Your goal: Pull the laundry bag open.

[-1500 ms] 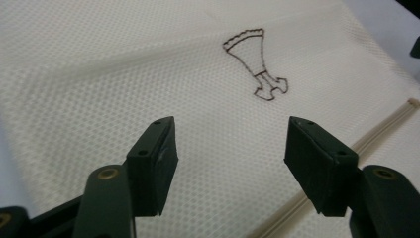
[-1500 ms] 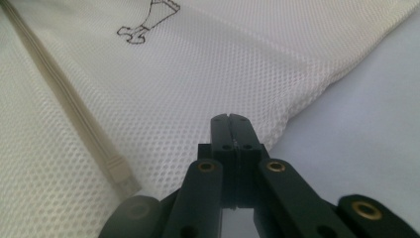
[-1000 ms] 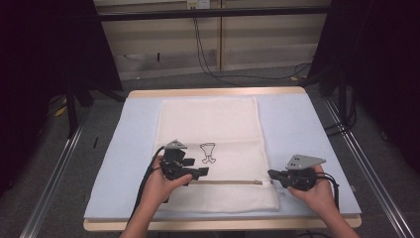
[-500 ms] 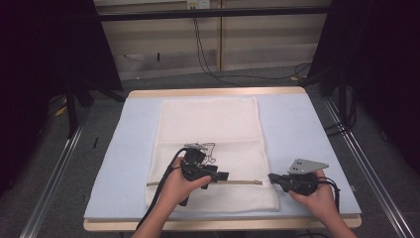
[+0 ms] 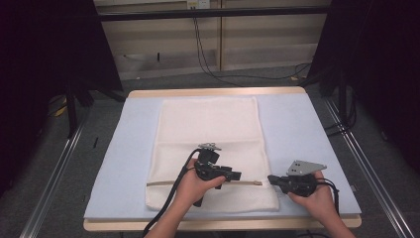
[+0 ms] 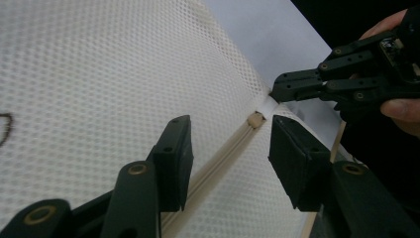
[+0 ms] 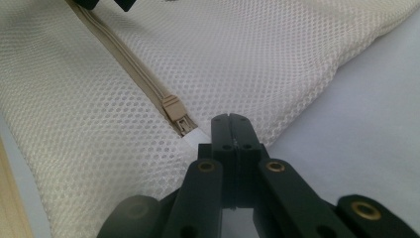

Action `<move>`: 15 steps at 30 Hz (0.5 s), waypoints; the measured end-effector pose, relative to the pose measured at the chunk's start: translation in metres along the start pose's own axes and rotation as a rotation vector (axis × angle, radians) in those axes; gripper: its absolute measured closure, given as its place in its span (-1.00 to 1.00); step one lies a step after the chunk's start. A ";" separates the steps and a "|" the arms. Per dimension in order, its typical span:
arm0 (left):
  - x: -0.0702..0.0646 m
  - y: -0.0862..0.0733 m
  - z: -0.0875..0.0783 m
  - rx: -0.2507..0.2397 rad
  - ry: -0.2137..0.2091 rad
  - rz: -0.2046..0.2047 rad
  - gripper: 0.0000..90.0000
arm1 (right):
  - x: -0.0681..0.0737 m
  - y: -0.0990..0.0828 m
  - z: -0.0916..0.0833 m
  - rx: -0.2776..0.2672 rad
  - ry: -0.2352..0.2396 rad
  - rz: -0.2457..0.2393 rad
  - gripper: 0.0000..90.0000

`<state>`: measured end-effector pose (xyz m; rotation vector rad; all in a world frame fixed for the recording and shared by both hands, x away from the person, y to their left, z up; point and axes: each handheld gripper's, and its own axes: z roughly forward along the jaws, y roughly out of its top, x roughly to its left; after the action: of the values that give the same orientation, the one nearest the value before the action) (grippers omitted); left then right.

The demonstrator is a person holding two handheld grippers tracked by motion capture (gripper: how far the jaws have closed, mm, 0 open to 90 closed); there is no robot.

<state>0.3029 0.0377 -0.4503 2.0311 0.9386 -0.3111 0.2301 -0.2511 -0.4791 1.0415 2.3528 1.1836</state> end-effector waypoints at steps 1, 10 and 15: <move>-0.003 0.001 0.003 0.007 0.004 0.002 0.16 | 0.000 0.000 0.000 0.002 0.000 0.001 1.00; -0.010 0.006 0.026 0.062 -0.011 -0.045 0.26 | 0.002 -0.002 0.005 0.024 -0.004 -0.008 1.00; -0.010 0.007 0.036 0.101 -0.020 -0.075 0.31 | 0.003 -0.003 0.006 0.027 -0.004 -0.009 1.00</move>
<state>0.3055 0.0019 -0.4627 2.0838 1.0056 -0.4267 0.2300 -0.2470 -0.4849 1.0405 2.3739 1.1481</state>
